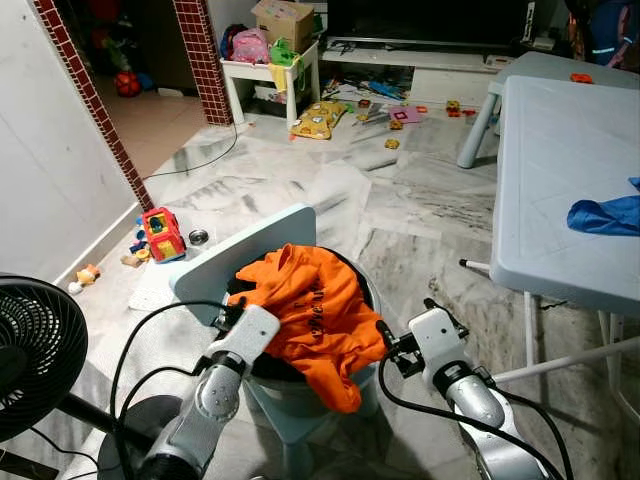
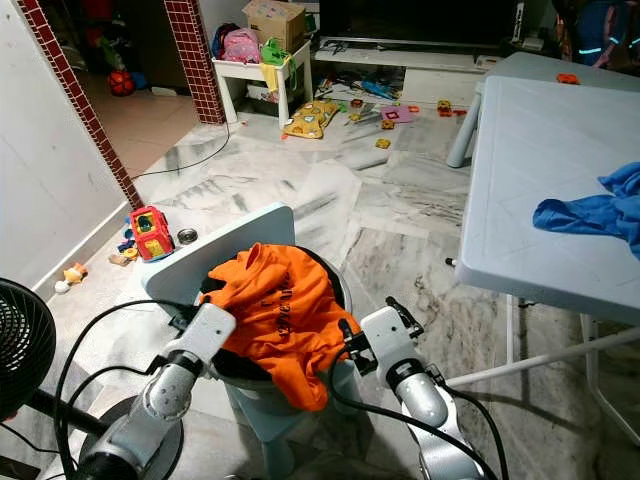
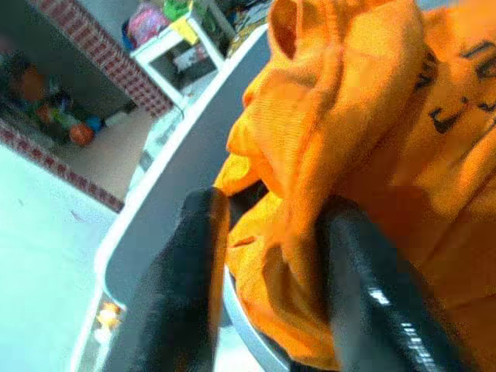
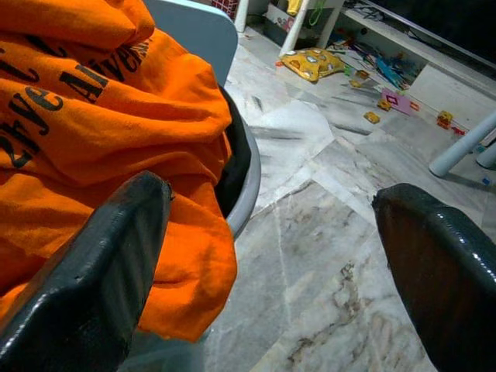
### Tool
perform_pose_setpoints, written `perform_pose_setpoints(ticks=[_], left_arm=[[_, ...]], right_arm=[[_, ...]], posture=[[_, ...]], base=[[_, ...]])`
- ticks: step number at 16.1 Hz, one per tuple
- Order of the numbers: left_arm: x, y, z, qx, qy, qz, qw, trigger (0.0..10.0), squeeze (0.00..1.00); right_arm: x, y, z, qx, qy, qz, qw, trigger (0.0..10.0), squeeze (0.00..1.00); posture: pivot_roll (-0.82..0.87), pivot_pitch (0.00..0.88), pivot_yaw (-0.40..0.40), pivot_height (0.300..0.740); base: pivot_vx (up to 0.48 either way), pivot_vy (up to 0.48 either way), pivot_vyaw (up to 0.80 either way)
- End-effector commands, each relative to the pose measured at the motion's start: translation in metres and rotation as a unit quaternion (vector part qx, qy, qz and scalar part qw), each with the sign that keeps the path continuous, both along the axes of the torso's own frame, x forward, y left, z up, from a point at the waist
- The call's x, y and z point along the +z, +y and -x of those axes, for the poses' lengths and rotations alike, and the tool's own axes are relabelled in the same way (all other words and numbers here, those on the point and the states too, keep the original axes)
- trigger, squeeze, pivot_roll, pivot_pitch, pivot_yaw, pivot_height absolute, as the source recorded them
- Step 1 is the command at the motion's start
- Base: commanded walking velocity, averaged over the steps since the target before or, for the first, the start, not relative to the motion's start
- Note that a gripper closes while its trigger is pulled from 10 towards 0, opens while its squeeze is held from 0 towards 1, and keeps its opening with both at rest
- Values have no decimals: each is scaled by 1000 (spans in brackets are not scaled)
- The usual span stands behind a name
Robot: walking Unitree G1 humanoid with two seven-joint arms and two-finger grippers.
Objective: Hang hanger
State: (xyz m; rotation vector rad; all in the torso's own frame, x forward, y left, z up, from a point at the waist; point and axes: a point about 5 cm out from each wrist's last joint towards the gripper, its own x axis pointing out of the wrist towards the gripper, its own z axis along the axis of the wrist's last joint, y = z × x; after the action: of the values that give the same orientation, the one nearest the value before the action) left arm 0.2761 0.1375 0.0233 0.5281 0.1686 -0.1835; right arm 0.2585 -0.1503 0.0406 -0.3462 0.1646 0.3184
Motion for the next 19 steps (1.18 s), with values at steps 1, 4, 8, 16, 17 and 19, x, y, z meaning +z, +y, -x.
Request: perform_pose_setpoints(ticks=[1, 4, 8, 16, 17, 19], left_arm=[[4, 6, 0, 12, -3, 15, 1000, 10000, 1000], [4, 7, 8, 7, -7, 15, 1000, 10000, 1000], [-5, 28, 20, 114, 19, 77, 990, 10000, 1000], [-18, 47, 29, 199, 57, 154, 966, 10000, 494], [-22, 43, 27, 180, 68, 196, 962, 10000, 0], [-21, 36, 21, 149, 72, 253, 953, 10000, 0]], right_arm=[[-1, 0, 1, 4, 2, 3, 1000, 10000, 0], [-2, 0, 3, 0, 2, 3, 1000, 10000, 0], [-4, 2, 4, -2, 4, 2, 1000, 10000, 0], [-4, 3, 4, 2, 6, 3, 1000, 10000, 0], [-4, 3, 5, 2, 5, 3, 1000, 10000, 0], [-4, 3, 5, 4, 6, 3, 1000, 10000, 0]], posture=[[-128, 27, 47, 740], [-130, 32, 57, 740], [-127, 35, 59, 740], [-126, 41, 53, 740], [-129, 44, 52, 740], [-131, 46, 49, 740]], base=[[0, 0, 0], [0, 0, 0], [0, 0, 0], [0, 0, 0], [0, 0, 0], [0, 0, 0]])
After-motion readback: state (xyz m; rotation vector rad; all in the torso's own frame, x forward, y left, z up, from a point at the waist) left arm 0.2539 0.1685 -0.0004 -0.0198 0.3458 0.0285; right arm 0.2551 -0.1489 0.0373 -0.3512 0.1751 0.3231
